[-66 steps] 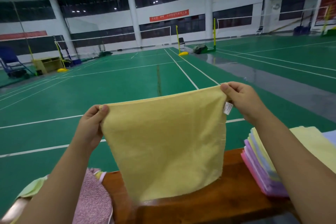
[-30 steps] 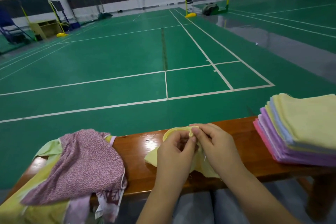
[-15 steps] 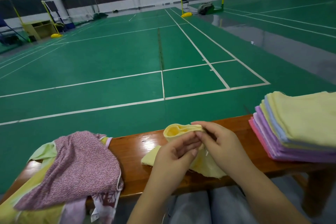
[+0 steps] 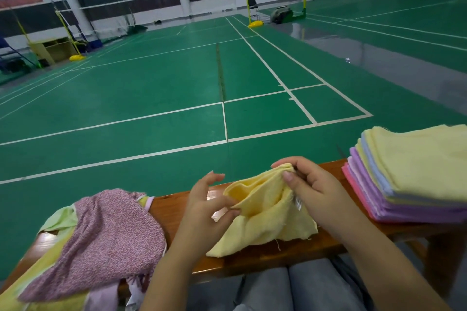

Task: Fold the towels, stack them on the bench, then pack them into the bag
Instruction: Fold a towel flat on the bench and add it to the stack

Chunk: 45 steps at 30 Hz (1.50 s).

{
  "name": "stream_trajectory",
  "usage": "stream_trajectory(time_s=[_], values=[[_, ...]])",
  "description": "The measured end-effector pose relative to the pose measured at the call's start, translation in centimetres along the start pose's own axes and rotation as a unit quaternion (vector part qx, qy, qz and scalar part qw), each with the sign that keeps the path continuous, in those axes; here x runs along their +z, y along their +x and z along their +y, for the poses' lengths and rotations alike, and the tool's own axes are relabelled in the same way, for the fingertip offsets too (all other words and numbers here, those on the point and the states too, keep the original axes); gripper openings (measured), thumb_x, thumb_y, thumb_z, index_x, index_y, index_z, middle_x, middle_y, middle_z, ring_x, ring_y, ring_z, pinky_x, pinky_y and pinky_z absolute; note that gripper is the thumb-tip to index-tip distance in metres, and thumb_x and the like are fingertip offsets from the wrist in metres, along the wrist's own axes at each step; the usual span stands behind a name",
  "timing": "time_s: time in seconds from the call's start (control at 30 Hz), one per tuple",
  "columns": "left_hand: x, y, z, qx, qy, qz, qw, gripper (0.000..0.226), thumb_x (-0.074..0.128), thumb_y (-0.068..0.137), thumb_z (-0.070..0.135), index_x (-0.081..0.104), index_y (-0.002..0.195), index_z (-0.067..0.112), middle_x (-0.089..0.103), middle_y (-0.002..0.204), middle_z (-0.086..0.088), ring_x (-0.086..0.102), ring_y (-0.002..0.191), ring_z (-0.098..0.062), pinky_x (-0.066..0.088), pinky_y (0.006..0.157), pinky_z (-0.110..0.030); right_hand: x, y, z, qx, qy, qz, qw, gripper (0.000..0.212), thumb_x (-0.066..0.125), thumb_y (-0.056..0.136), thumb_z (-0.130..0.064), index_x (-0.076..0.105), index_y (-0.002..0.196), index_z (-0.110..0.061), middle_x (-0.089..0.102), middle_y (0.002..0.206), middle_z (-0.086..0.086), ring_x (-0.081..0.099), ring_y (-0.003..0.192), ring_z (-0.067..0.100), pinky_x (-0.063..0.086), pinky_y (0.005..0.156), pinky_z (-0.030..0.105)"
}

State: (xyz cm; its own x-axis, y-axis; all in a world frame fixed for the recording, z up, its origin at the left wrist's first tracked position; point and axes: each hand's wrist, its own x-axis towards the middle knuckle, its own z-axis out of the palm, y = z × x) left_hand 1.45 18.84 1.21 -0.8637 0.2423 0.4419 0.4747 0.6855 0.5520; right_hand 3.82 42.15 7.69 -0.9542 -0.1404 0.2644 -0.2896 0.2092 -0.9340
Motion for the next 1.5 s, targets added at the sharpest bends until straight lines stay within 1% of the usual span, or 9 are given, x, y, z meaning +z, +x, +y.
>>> stream_trajectory(time_s=[0.37,0.6,0.7,0.83,0.93,1.0,1.13,1.33,1.5], values=[[-5.1,3.2,2.1,0.092,0.1,-0.023,0.99,0.013,0.077,0.078,0.016,0.065,0.075,0.012,0.047,0.105,0.007,0.047,0.116,-0.003,0.047,0.09,-0.024,-2.3,1.8,-0.5,-0.041,-0.123,0.018,0.991,0.018,0.046,0.097,-0.026,0.053,0.1,-0.042,0.059,0.099,-0.021,0.053,0.092,-0.006,0.044,0.076,0.016],[-14.0,9.2,6.8,0.208,0.109,0.024,0.972,0.034,0.053,0.082,0.065,0.051,0.076,0.031,0.046,0.098,0.013,0.051,0.106,0.017,0.041,0.087,-0.009,-5.2,5.3,-7.1,-0.175,-0.127,0.059,0.975,0.017,0.049,0.097,-0.017,0.06,0.1,-0.03,0.063,0.083,-0.01,0.056,0.075,0.006,0.046,0.068,0.024],[-16.6,10.8,9.4,0.213,0.175,0.015,0.961,0.039,0.052,0.077,0.068,0.05,0.077,0.029,0.043,0.089,0.007,0.061,0.094,-0.002,0.047,0.079,-0.02,-6.0,6.6,-9.3,-0.209,-0.117,0.077,0.968,0.018,0.05,0.097,-0.016,0.058,0.097,-0.031,0.06,0.079,-0.011,0.053,0.07,0.001,0.045,0.066,0.021],[-16.5,11.5,10.4,0.19,0.253,-0.017,0.948,0.042,0.048,0.071,0.065,0.054,0.077,0.023,0.049,0.088,0.005,0.054,0.074,-0.018,0.044,0.066,-0.028,-6.2,7.6,-9.3,-0.168,-0.108,0.057,0.978,0.015,0.05,0.097,-0.018,0.06,0.097,-0.029,0.063,0.086,-0.005,0.059,0.085,0.017,0.051,0.085,0.046],[-16.4,11.0,10.3,0.175,0.208,-0.04,0.962,0.042,0.052,0.073,0.058,0.058,0.08,0.018,0.057,0.08,0.004,0.053,0.069,-0.009,0.044,0.062,-0.021,-6.2,7.3,-9.3,-0.157,-0.086,0.06,0.982,0.017,0.05,0.097,-0.018,0.062,0.096,-0.029,0.064,0.087,-0.003,0.06,0.088,0.021,0.05,0.087,0.052],[-16.4,10.5,10.4,0.141,0.169,-0.044,0.974,0.017,0.065,0.078,0.043,0.057,0.08,0.028,0.063,0.073,0.009,0.058,0.072,-0.004,0.044,0.061,-0.015,-6.3,7.0,-9.4,-0.157,-0.078,0.066,0.982,0.018,0.05,0.097,-0.017,0.062,0.095,-0.03,0.063,0.083,-0.007,0.059,0.082,0.014,0.051,0.086,0.051],[-16.2,10.1,10.1,0.097,0.135,-0.023,0.986,0.035,0.076,0.079,0.01,0.053,0.076,0.036,0.065,0.069,0.011,0.06,0.067,-0.006,0.042,0.06,-0.01,-6.4,6.6,-9.4,-0.136,-0.094,0.06,0.984,0.018,0.049,0.097,-0.017,0.061,0.093,-0.03,0.061,0.08,-0.01,0.056,0.077,0.008,0.052,0.084,0.048],[-15.9,9.0,10.7,0.088,0.083,0.041,0.992,0.02,0.081,0.072,0.018,0.062,0.077,0.013,0.065,0.066,-0.003,0.059,0.062,-0.016,0.046,0.057,-0.016,-6.7,5.0,-10.6,-0.154,-0.067,0.027,0.985,0.019,0.048,0.097,-0.014,0.063,0.094,-0.025,0.063,0.081,-0.006,0.058,0.075,0.006,0.054,0.075,0.033],[-16.5,8.0,11.8,0.109,-0.092,0.038,0.989,0.019,0.071,0.07,0.039,0.054,0.072,0.029,0.068,0.084,0.004,0.062,0.071,-0.005,0.05,0.067,-0.014,-7.3,4.3,-11.7,-0.169,-0.021,-0.007,0.985,0.021,0.048,0.096,-0.013,0.064,0.092,-0.025,0.063,0.074,-0.013,0.059,0.071,0.002,0.054,0.066,0.02]])
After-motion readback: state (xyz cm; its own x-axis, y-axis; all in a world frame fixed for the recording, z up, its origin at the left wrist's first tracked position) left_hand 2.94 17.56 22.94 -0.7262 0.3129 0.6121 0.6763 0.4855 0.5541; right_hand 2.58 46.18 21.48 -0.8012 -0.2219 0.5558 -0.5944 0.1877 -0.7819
